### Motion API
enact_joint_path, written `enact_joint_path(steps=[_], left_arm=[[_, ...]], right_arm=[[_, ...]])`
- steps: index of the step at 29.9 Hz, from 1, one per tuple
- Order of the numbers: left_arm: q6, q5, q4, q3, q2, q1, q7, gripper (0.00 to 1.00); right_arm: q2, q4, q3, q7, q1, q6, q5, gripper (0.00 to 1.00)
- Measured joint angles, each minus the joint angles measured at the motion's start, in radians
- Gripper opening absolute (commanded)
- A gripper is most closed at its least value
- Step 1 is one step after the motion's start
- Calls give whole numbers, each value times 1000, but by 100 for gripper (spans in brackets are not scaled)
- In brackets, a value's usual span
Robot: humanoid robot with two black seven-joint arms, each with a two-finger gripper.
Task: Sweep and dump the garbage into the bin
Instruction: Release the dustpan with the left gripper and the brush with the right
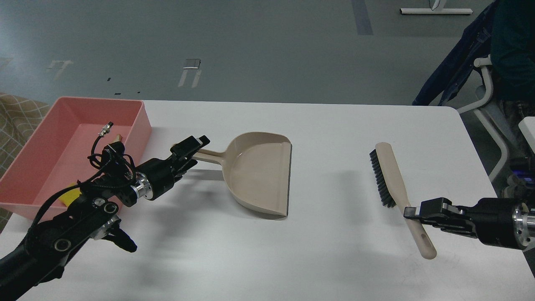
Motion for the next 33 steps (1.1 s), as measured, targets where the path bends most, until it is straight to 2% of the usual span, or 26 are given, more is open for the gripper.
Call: enact_joint_path(steps=[15,26,28,33], left_arm=[[-16,-3,-12,-3,-2,43,-49,98],[-42,-3,-22,-15,19,61,-70,98],[-42,-3,-28,-15,20,61,-70,98],[-42,-4,-36,-19,23,61,-71,98]], right_arm=[[13,-63,-4,0,-35,-14,-4,0],[38,-74,-5,0,-66,-43,-4,0],[43,-74,-4,-1,-68,-44,-3,12],[46,-76,1,-1,-69,-44,-3,31]])
